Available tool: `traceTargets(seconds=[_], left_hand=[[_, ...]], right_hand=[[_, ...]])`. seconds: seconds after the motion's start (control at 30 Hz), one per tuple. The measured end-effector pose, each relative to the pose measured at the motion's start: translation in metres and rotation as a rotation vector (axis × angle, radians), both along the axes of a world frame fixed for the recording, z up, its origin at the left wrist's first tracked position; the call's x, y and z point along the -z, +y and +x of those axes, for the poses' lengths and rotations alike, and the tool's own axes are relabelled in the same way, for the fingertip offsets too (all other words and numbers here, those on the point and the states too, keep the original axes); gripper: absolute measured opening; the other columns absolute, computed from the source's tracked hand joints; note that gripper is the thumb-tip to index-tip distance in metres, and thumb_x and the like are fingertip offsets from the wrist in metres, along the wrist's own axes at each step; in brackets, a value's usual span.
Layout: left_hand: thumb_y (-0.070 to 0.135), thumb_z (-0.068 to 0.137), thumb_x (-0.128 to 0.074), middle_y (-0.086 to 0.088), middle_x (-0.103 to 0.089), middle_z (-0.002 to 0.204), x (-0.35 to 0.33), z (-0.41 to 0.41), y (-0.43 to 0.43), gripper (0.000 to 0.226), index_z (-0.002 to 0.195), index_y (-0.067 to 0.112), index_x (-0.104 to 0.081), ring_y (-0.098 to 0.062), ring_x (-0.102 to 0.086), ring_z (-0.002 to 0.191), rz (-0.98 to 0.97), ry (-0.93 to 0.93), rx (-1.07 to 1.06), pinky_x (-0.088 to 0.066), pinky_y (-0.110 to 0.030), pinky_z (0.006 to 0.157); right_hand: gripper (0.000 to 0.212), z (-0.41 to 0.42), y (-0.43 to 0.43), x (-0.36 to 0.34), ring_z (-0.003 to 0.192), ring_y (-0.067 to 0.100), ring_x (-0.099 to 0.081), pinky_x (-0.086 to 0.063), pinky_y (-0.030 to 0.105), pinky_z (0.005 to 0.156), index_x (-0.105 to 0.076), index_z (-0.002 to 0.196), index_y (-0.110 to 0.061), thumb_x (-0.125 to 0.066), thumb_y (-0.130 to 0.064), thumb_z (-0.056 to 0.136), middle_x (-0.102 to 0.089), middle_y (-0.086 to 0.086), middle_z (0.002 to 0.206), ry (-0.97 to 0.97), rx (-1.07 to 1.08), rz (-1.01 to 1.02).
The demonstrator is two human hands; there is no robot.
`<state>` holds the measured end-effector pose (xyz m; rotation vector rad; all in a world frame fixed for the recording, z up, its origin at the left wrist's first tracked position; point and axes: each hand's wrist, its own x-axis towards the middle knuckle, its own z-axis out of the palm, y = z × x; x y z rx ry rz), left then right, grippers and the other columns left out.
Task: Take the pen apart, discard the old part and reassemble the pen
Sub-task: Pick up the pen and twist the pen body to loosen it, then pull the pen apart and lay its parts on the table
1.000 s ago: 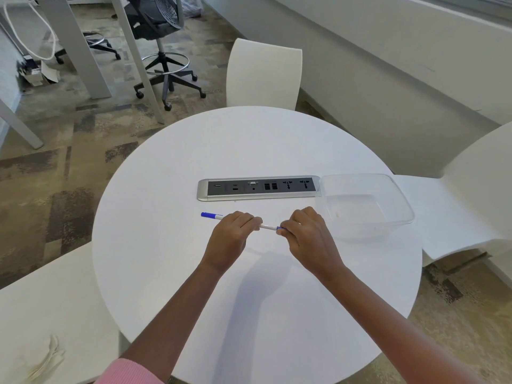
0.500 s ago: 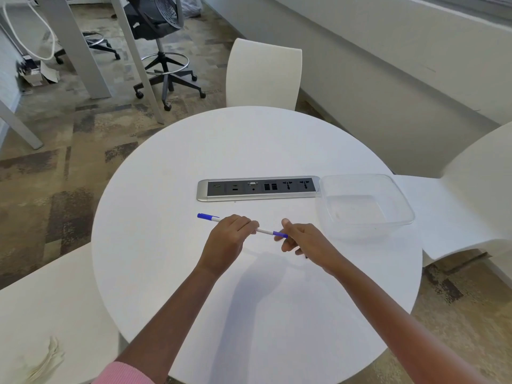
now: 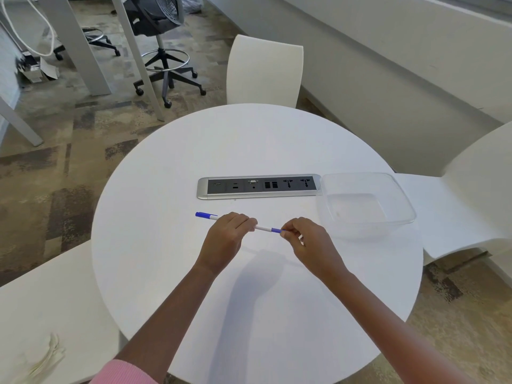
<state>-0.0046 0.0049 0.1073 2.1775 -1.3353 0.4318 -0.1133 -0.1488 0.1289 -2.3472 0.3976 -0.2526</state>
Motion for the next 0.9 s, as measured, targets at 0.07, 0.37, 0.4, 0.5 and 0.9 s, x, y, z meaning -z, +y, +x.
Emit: traceTargets(seconds=[0.07,0.37,0.4,0.5,0.9], left_hand=[[-0.019,0.059,-0.075,-0.008,-0.069,0.065,0.000,0.001,0.000,0.025,0.074,0.000,-0.071,-0.025,-0.062,0.055,0.000,-0.001,-0.001,-0.051,-0.027,0.048],[-0.018,0.060,-0.076,-0.008,-0.069,0.065,0.007,0.006,0.005,0.025,0.075,0.000,-0.071,-0.026,-0.062,0.056,0.025,0.013,-0.023,-0.051,-0.026,0.050],[-0.019,0.060,-0.075,-0.008,-0.068,0.065,0.008,0.007,0.005,0.025,0.075,0.001,-0.071,-0.025,-0.062,0.055,0.027,0.016,-0.028,-0.050,-0.027,0.050],[-0.020,0.062,-0.074,-0.008,-0.068,0.064,0.011,0.009,0.006,0.024,0.075,0.000,-0.070,-0.026,-0.061,0.055,0.032,0.026,-0.037,-0.050,-0.028,0.049],[-0.012,0.069,-0.061,-0.006,-0.067,0.064,0.023,0.010,0.005,0.017,0.073,0.002,-0.070,-0.025,-0.062,0.056,0.031,0.051,-0.041,-0.051,-0.027,0.049]], right_hand=[[0.014,0.001,-0.001,0.000,0.075,0.024,-0.054,-0.040,0.031,0.067,-0.062,0.083,-0.008,-0.050,-0.011,0.089,-0.064,0.010,0.081,0.035,0.018,0.049],[0.030,0.001,-0.017,0.005,0.068,0.017,-0.056,-0.043,0.025,0.061,-0.057,0.067,-0.019,-0.043,-0.012,0.093,-0.062,-0.001,0.068,0.142,0.118,0.293],[0.030,0.001,-0.020,0.008,0.066,0.015,-0.055,-0.042,0.022,0.060,-0.058,0.067,-0.018,-0.044,-0.012,0.093,-0.061,-0.001,0.067,0.143,0.134,0.316],[0.029,0.003,-0.028,0.021,0.063,0.015,-0.053,-0.040,0.021,0.059,-0.060,0.067,-0.015,-0.046,-0.013,0.092,-0.062,0.004,0.069,0.141,0.218,0.380],[0.019,0.006,-0.030,0.097,0.090,0.032,-0.054,-0.042,0.040,0.076,-0.060,0.089,-0.004,-0.051,-0.020,0.088,-0.066,0.013,0.091,0.304,0.366,-0.235]])
